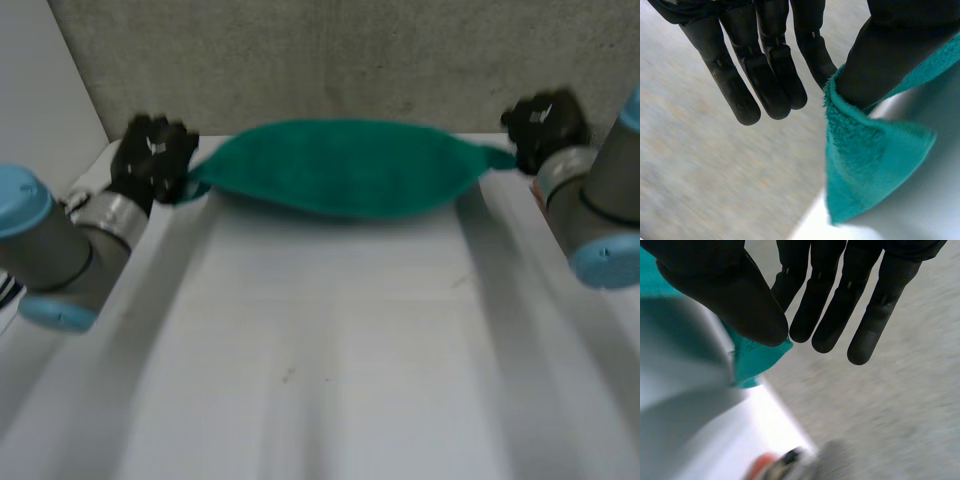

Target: Fold the laundry.

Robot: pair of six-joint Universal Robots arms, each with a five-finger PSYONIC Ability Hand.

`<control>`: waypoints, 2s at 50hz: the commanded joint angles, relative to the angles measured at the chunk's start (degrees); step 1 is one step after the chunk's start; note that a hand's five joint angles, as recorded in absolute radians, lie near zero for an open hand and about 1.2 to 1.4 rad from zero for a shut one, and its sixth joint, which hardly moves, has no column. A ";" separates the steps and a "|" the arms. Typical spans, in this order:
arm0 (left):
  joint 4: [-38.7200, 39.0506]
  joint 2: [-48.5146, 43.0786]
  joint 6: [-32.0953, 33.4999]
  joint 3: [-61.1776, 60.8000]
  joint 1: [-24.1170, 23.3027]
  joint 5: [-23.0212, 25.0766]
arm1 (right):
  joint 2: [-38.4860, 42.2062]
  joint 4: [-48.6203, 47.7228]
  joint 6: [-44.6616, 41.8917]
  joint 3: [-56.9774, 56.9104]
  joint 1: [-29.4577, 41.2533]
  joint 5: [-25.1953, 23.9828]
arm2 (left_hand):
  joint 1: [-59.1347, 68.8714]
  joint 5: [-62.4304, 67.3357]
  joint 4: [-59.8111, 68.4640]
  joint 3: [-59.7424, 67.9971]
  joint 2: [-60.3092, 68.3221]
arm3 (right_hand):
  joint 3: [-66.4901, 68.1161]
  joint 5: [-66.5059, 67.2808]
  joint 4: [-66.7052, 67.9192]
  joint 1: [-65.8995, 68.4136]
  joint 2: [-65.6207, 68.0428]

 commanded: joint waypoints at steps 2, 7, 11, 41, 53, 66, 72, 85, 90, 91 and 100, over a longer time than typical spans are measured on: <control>-5.20 6.10 2.36 -16.56 2.43 1.15 | -1.15 8.57 -2.43 14.55 -2.40 -3.54 | 13.27 13.86 10.94 11.42 11.10 | 11.85 10.88 11.35 14.84 12.56; -17.06 13.83 10.97 -25.35 5.51 1.33 | -9.75 16.39 -12.35 24.23 -6.53 -4.15 | 13.27 13.86 10.94 11.42 11.10 | 11.85 10.88 11.35 14.84 12.56; -35.21 23.65 21.50 -32.55 10.16 1.24 | -19.13 25.51 -24.28 33.52 -12.58 -4.33 | 13.27 13.86 10.94 11.42 11.10 | 11.85 10.88 11.35 14.84 12.56; -25.34 -0.04 17.67 0.64 -1.08 -6.75 | 0.77 6.30 -14.84 11.43 -7.16 -0.12 | 13.27 13.86 10.94 11.42 11.10 | 11.85 10.88 11.35 14.84 12.56; -23.76 -15.77 17.84 21.12 -4.33 -9.39 | 12.11 -0.47 -14.22 -4.66 -4.17 0.85 | 13.27 13.86 10.94 11.42 11.10 | 11.85 10.88 11.35 14.84 12.56; -21.04 -20.26 17.23 24.03 -7.75 -15.90 | 18.18 -0.03 -12.29 -13.02 -1.80 5.94 | -55.92 -55.33 -58.25 -57.77 -58.09 | -58.15 -59.12 -58.65 -55.16 -57.44; -21.04 -17.20 15.64 20.79 -9.51 -15.64 | 12.14 3.56 -4.84 -7.16 -1.97 6.58 | -56.73 -56.14 -59.06 -58.58 -58.90 | -58.15 -59.12 -58.65 -55.16 -57.44; -20.86 -0.24 6.87 3.49 -10.39 -15.02 | -10.73 18.95 3.97 19.92 -11.37 -12.41 | -56.73 -56.14 -59.06 -58.58 -58.90 | -50.34 -51.30 -50.83 -47.34 -49.62; -19.63 2.76 4.13 -0.92 -11.10 -13.71 | -12.58 16.24 3.88 28.80 -15.33 -16.98 | -56.73 -56.14 -59.06 -58.58 -58.90 | -45.63 -46.59 -46.13 -42.63 -44.91; -19.20 3.11 3.95 -1.54 -11.27 -13.44 | -12.58 13.80 3.80 31.25 -16.29 -18.03 | -56.73 -56.14 -59.06 -58.58 -58.90 | -43.79 -44.75 -44.29 -40.79 -43.07; -13.83 4.26 3.78 -5.59 -12.94 -12.21 | -8.37 2.79 3.36 36.02 -17.53 -19.36 | -56.73 -56.14 -59.06 -58.58 -58.90 | -36.72 -37.68 -37.22 -33.72 -36.00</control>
